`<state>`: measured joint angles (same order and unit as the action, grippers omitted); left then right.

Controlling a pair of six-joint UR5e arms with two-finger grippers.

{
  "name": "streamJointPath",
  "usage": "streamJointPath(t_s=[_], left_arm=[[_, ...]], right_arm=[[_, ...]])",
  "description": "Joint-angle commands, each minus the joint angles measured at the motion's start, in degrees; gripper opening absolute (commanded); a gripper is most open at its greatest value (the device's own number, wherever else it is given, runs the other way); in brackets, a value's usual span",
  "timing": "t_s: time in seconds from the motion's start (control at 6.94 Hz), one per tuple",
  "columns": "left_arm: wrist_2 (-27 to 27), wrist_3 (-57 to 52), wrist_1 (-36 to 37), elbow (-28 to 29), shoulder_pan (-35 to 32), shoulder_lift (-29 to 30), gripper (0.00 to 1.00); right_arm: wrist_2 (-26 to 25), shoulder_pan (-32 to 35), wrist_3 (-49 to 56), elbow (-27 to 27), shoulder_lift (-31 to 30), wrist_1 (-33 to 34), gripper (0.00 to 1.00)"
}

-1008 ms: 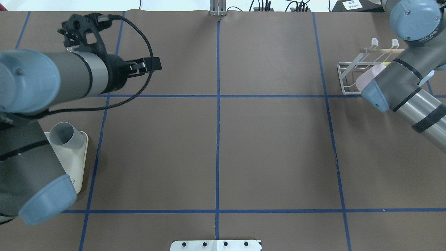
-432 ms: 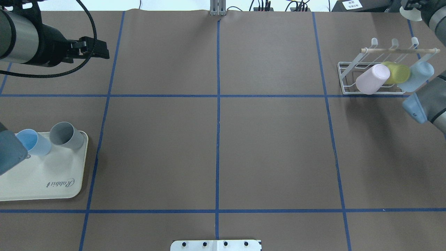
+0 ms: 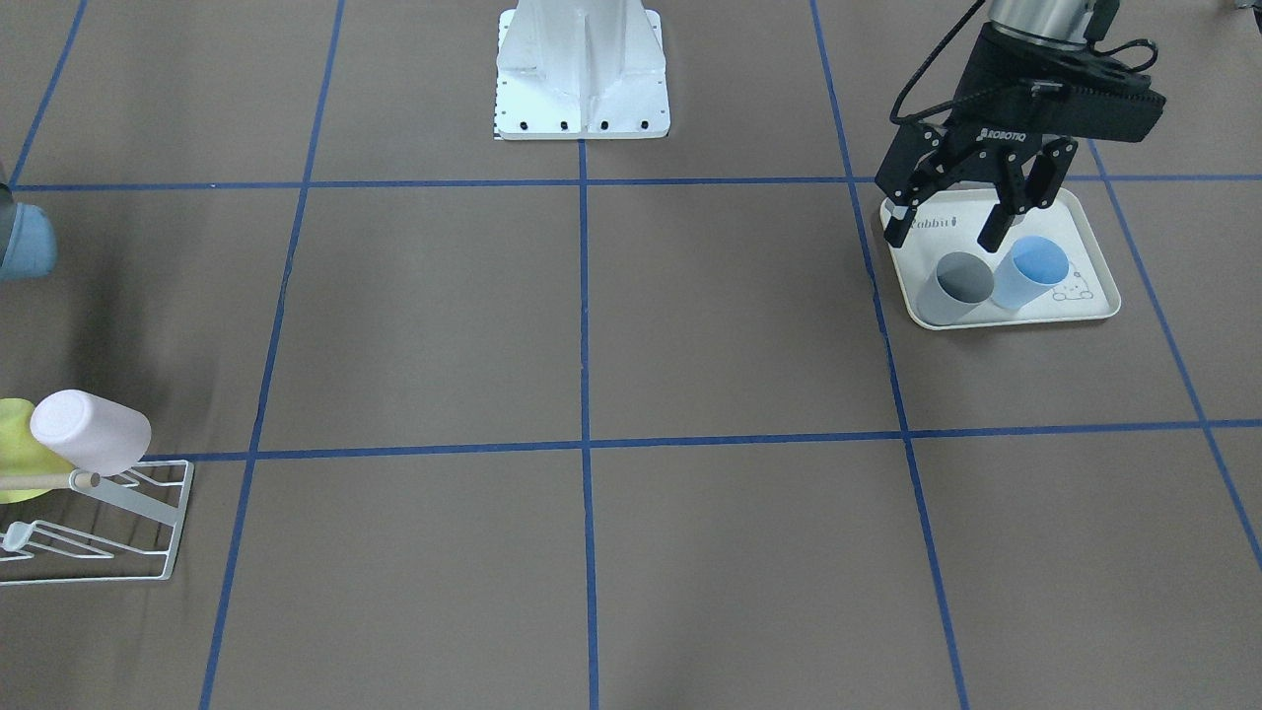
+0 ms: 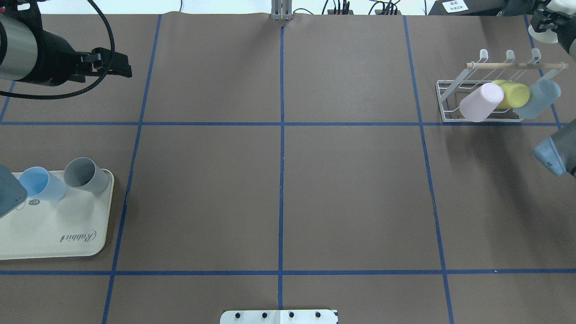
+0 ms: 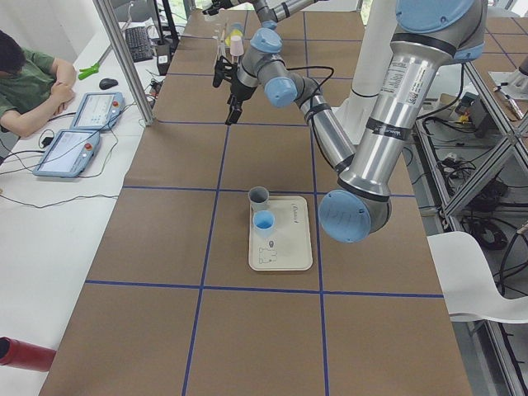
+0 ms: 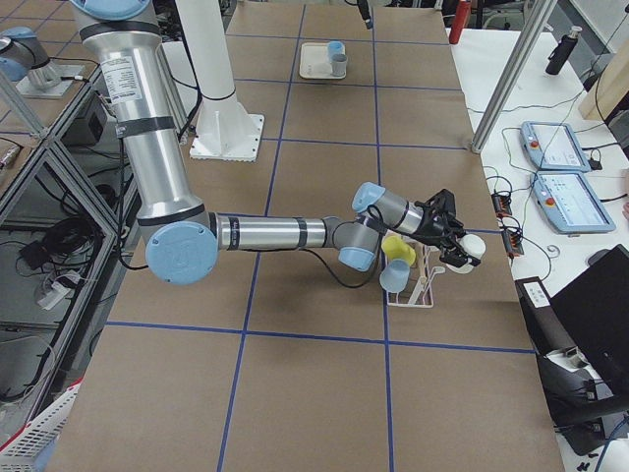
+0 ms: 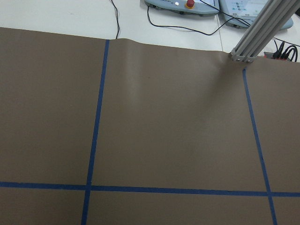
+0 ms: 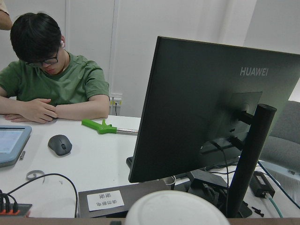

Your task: Transfer IKEA cup to right arm and place on rack

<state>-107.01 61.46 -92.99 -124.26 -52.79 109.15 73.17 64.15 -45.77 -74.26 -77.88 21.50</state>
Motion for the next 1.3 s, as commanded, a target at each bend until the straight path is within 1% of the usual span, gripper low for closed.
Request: streamJointPath(t_s=[0.0,0.14,1.01,1.15], left_arm=[[-0.1,0.0,0.0,0.1,0.0,-0.1,1.0],[-0.1,0.0,0.0,0.1,0.0,-0.2,1.0],[-0.9,0.2,0.0,0.1,0.0,-0.1,1.0],[-0.9,0.3,0.0,0.0,0.0,-0.2,1.0]], right_arm=[[0.0,-1.0,0.9,0.0,-0.4,-0.1,0.0],[0.0,-2.1,1.0,0.2,-0.4,-0.1,0.0],[0.1,-2.2,1.9,1.0,-1.4,0.0,0.0],[0.1,-2.2,1.8,1.2,-1.4,0.0,0.09]])
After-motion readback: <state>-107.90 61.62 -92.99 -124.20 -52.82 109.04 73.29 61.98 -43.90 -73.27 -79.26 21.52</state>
